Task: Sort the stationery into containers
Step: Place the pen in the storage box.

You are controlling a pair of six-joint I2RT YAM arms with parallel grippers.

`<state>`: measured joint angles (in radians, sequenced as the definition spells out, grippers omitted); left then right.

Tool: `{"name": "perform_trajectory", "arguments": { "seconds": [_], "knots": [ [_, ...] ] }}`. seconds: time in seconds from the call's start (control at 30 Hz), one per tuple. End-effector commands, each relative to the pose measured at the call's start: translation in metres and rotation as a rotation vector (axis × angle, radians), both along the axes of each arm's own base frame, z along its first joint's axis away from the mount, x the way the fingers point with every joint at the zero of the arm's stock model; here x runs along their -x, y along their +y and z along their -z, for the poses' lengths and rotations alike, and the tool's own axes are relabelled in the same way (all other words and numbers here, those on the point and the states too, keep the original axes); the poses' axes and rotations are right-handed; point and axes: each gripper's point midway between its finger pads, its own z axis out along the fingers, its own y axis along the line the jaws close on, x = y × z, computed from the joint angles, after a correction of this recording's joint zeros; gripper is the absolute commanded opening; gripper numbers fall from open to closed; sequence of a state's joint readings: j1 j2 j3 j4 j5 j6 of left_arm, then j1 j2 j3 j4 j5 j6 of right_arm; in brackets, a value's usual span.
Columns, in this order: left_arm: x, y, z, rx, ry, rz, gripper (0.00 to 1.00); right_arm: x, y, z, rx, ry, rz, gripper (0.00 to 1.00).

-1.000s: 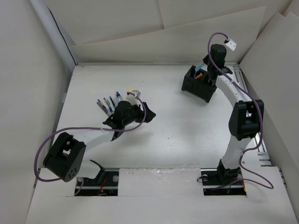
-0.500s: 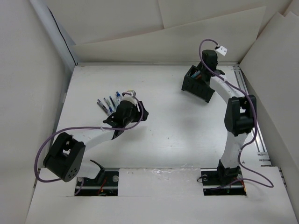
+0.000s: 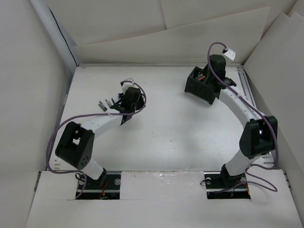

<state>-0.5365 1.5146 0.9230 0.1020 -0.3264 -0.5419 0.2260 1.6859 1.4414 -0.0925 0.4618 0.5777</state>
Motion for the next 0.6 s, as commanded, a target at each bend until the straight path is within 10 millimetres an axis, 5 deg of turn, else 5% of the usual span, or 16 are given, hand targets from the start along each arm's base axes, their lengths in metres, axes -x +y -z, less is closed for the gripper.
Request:
{"name": "perform_trajectory", "arguments": {
  "seconds": [0.0, 0.07, 0.17, 0.3, 0.43, 0.57],
  "knots": [
    [-0.016, 0.012, 0.002, -0.088, 0.023, -0.058, 0.50, 0.034, 0.043, -0.011, -0.075, -0.051, -0.097, 0.09],
    [-0.022, 0.013, 0.007, -0.119, 0.034, -0.066, 0.48, 0.049, 0.064, -0.001, -0.091, -0.036, -0.157, 0.00],
    [-0.033, 0.020, 0.018, -0.136, 0.063, -0.089, 0.46, 0.071, 0.085, 0.016, -0.089, -0.011, -0.219, 0.00],
    [-0.040, 0.020, 0.020, -0.131, 0.058, -0.087, 0.46, 0.091, 0.090, 0.030, -0.089, 0.016, -0.259, 0.01],
    [-0.056, 0.021, 0.024, -0.168, 0.068, -0.103, 0.46, 0.107, 0.086, 0.043, -0.099, 0.038, -0.272, 0.13],
    [-0.065, 0.033, 0.040, -0.178, 0.103, -0.129, 0.46, 0.113, 0.081, 0.033, -0.113, 0.009, -0.274, 0.32]
  ]
}}
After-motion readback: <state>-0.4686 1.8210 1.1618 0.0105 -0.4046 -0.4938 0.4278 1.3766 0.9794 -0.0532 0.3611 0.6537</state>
